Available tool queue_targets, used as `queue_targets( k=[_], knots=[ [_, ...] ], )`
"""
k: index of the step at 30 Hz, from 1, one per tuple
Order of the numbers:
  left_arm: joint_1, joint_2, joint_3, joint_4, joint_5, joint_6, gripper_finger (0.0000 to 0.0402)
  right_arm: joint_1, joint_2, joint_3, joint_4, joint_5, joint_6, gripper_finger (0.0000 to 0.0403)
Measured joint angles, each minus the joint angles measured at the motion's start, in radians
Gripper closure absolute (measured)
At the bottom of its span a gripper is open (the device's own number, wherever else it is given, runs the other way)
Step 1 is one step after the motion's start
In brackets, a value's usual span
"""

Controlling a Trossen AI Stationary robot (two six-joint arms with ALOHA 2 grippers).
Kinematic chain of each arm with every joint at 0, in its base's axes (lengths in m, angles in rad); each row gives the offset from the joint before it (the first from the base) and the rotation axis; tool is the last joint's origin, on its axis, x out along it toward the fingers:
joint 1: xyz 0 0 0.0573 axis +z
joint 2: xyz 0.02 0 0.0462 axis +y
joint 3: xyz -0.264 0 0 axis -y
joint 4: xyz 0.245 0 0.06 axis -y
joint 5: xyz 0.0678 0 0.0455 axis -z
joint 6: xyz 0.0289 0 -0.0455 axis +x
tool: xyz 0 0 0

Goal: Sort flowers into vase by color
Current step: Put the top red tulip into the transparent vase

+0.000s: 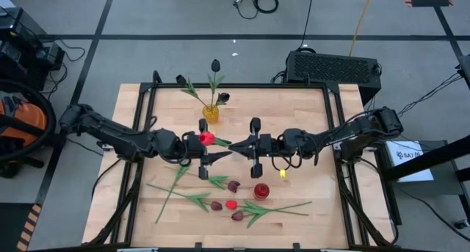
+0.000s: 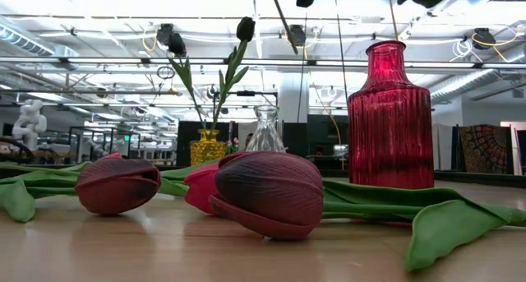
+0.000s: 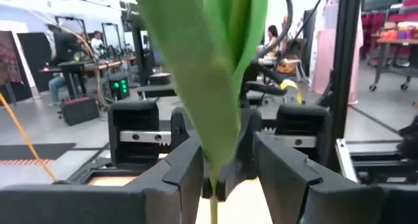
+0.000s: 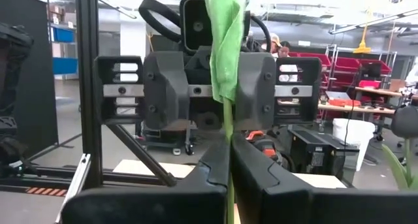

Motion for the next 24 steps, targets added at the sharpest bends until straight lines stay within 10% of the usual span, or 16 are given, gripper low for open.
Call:
queue_targets(
  k=[12,24],
  knots=[
    [0.007,0.0,0.0,-0.006,-0.001,0.035,0.0386,0.0,0.0,0.0,-0.005,0.0,-0.01,0.0399],
    [0.058,-0.006,0.0,-0.068,-0.001,0.038,0.0383,-0.029,-0.14,-0.002,-0.378,0.056,0.072,0.0282]
  ],
)
